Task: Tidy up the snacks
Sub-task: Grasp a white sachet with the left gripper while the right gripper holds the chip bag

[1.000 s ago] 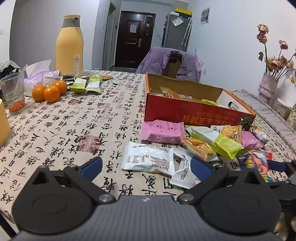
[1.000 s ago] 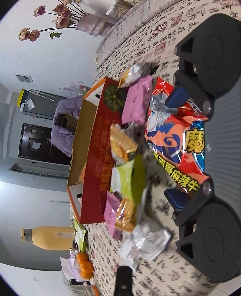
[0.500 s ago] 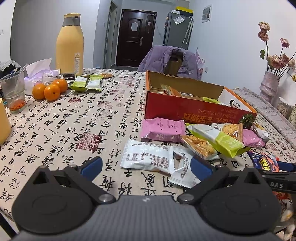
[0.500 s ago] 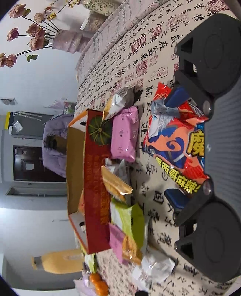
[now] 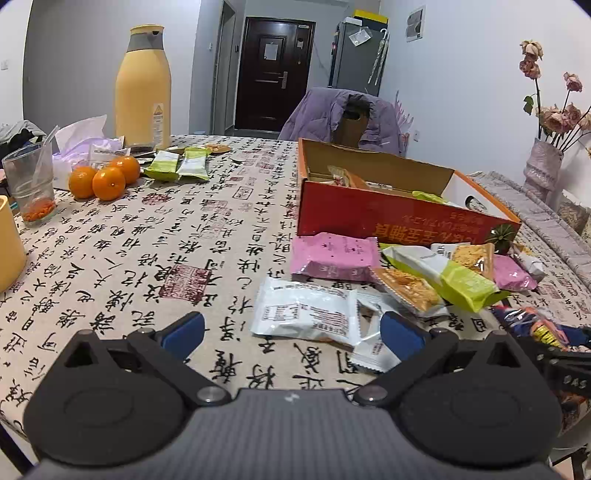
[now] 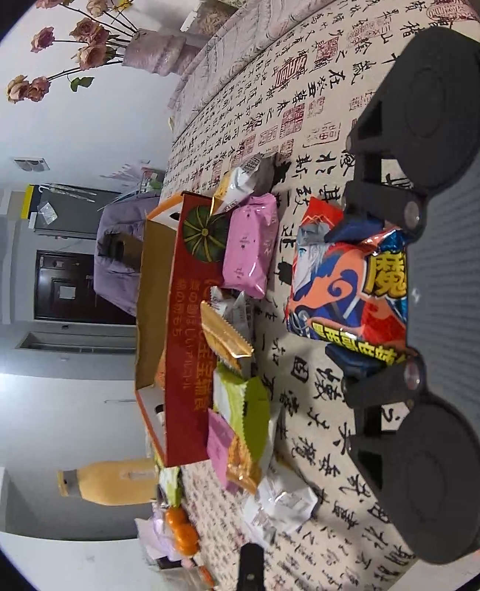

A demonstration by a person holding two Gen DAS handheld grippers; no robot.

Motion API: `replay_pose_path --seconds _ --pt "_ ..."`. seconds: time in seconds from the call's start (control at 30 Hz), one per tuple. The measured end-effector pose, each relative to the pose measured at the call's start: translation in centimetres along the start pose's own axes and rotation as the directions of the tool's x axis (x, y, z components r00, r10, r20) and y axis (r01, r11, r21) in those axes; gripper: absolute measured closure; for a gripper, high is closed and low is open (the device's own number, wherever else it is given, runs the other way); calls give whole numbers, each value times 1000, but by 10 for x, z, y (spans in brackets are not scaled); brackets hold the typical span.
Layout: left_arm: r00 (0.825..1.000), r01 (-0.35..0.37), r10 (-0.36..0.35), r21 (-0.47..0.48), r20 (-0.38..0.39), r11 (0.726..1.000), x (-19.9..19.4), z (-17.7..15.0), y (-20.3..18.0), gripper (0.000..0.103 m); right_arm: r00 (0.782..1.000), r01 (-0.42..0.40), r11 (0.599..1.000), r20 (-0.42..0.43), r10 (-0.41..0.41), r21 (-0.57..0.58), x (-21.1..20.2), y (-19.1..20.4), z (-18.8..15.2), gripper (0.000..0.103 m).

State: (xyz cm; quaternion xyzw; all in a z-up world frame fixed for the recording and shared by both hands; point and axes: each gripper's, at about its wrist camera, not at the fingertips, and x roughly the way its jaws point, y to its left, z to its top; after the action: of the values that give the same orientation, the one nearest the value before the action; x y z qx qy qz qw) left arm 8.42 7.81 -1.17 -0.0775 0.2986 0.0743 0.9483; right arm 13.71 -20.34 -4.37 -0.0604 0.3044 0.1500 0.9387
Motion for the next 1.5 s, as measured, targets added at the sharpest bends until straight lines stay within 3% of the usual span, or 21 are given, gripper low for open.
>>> replay_pose_path --seconds 0.23,0.57,0.77,0.8,0.93,1.07,1.5 --pt "999 -18 20 61 -40 998 22 10 -4 0 997 -16 1000 69 16 9 -8 1 6 50" --pt "988 -14 29 94 -154 996 66 16 -15 0 995 -9 1000 99 7 24 -7 -6 10 50" --pt "987 -37 50 88 -154 995 72 16 -16 0 995 -13 999 100 9 34 -3 -10 10 50" --pt "987 -37 50 85 -153 996 72 16 -16 1 995 -14 999 100 10 35 -3 -10 10 50" --pt "991 -48 59 86 -124 995 65 16 -18 31 995 -19 999 103 15 39 -2 -10 10 50" --pt "994 -33 39 57 -105 998 58 16 -15 46 994 -24 999 108 19 42 -3 -10 9 50" --pt "999 -38 37 92 4 995 31 23 -25 50 990 -30 998 140 22 57 -9 -14 12 50"
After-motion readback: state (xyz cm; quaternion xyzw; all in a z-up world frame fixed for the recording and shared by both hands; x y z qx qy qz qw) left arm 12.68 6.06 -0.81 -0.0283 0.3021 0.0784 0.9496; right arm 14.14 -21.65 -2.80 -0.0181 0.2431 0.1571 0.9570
